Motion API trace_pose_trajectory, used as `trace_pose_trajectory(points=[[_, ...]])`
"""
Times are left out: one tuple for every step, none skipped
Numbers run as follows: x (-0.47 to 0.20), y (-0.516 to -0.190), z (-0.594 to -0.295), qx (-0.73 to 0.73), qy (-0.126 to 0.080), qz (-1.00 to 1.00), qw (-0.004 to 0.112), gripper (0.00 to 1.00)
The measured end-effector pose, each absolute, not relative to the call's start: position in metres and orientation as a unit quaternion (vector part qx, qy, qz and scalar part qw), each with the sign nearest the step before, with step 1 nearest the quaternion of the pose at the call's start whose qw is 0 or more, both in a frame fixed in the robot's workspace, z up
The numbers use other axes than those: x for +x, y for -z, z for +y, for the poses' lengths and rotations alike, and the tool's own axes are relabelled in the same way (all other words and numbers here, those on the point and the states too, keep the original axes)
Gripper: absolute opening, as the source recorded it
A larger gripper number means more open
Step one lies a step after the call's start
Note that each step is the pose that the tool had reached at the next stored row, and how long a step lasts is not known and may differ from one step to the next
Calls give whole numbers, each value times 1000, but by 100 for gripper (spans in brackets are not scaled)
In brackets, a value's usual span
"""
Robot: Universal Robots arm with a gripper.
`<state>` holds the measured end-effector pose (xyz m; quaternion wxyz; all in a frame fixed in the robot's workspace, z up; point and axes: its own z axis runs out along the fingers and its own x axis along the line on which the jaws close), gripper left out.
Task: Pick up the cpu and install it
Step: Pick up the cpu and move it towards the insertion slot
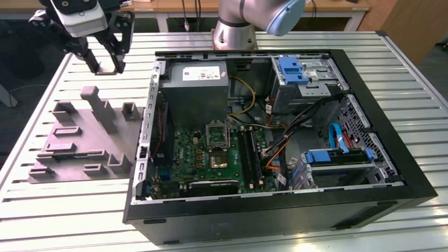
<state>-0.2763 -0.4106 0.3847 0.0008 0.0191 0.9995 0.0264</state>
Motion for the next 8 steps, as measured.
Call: trace_pose_trajectory(points=[[-276,-385,-411,19,-26,999,1,47],[-275,-385,-411,19,-26,999,1,47],[-275,-385,-411,19,-26,999,1,47],[-275,-385,-411,19,-26,999,1,47],[-274,-385,-411,19,-26,999,1,47],[-274,-385,-411,19,-26,999,1,47],[-274,-385,-411,19,-26,999,1,47],[-274,-385,-411,19,-26,999,1,47]])
